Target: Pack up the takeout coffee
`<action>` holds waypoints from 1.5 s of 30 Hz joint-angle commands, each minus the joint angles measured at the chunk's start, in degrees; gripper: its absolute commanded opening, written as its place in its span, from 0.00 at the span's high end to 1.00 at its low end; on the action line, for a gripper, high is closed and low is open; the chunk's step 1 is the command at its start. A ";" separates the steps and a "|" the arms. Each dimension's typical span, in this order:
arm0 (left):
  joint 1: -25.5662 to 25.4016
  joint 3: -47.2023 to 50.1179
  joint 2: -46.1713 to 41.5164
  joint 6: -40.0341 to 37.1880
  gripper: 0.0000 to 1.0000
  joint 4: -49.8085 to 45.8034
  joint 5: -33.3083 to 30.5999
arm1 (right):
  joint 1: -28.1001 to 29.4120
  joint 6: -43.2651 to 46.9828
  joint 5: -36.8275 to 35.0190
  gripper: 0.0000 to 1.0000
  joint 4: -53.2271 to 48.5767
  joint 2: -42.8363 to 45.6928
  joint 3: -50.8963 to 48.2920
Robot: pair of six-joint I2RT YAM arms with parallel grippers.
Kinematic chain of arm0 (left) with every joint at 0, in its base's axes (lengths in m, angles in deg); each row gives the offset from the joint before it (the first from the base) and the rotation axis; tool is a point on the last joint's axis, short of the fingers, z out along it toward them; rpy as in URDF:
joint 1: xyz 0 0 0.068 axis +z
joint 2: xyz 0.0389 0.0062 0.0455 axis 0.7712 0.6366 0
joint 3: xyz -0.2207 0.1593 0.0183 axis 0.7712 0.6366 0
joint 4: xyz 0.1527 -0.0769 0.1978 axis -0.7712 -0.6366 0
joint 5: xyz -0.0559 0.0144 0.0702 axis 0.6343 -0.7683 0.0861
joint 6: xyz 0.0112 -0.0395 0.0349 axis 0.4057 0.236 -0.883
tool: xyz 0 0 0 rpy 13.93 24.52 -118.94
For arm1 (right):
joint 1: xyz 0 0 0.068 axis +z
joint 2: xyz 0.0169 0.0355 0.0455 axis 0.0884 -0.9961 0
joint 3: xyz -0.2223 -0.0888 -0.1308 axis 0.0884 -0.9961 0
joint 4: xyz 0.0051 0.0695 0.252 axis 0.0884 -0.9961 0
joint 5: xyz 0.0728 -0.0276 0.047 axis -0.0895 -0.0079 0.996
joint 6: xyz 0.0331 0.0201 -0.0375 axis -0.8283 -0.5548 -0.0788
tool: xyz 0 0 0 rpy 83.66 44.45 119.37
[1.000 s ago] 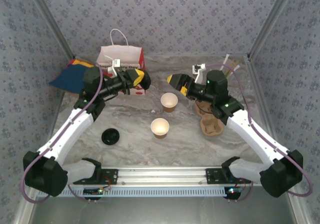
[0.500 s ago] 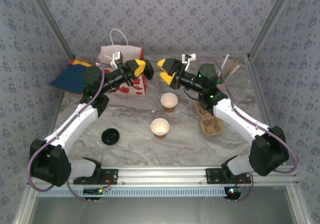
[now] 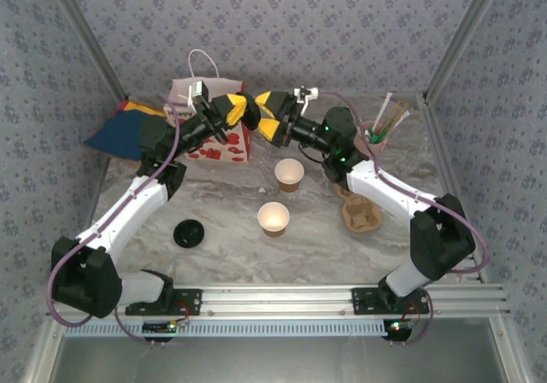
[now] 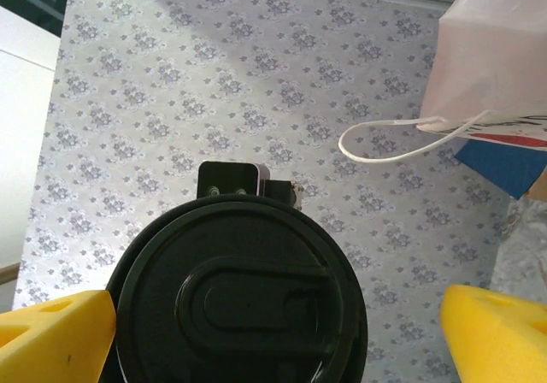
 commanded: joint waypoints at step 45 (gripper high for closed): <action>-2.54 -15.06 4.15 -63.92 0.41 -94.05 -27.61 | -6.61 30.84 -6.76 0.00 -46.61 19.89 -4.60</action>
